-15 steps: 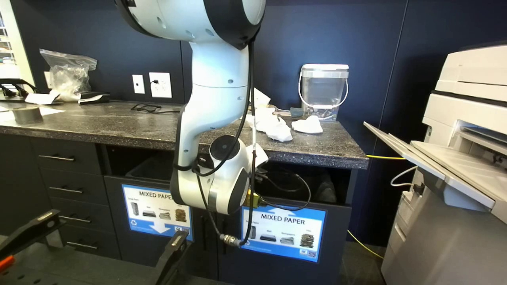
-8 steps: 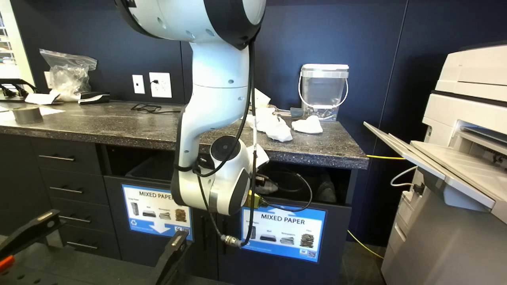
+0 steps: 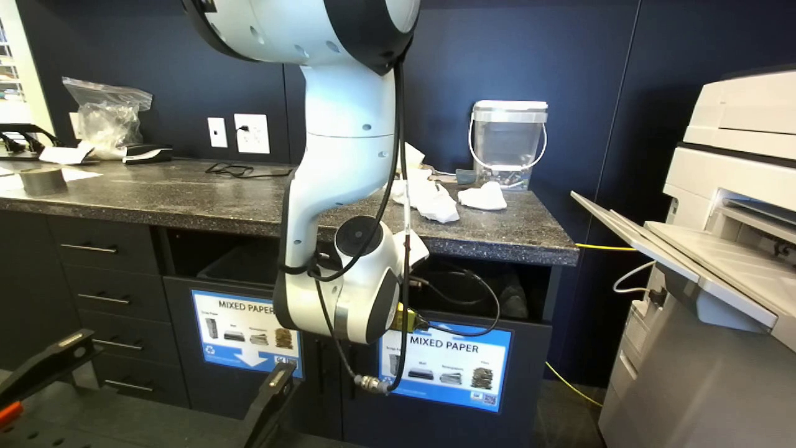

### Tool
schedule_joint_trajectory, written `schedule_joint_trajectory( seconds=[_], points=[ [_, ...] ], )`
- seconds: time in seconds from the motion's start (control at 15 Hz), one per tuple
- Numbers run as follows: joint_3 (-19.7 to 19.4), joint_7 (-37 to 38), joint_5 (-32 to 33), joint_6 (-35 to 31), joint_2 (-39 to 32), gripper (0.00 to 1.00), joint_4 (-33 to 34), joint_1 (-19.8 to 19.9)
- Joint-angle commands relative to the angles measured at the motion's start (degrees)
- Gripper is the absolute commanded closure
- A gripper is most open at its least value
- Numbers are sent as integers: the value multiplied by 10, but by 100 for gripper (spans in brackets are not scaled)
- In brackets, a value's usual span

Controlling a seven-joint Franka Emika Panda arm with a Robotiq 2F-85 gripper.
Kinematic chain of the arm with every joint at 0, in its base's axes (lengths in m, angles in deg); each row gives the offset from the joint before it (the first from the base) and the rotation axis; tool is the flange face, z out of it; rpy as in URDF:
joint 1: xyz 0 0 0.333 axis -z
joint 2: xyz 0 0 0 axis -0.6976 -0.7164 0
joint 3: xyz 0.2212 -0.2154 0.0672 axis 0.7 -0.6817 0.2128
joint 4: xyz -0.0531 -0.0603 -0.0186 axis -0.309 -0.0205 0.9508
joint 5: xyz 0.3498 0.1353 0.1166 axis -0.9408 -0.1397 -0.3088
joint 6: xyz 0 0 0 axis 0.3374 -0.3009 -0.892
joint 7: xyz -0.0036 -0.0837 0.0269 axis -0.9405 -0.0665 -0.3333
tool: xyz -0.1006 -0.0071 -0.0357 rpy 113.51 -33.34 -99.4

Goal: Put the papers on the counter into the recycle bin

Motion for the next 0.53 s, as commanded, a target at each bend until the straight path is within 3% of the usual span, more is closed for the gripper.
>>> schedule_joint_trajectory(
  seconds=[0.0, 0.2, 0.47],
  points=[
    [-18, 6, 6, -35, 31, 0, -51, -6],
    [-29, 3, 10, -47, 57, 0, -95, -6],
    [-38, -2, 45, -12, 110, 0, -153, -7]
  ],
)
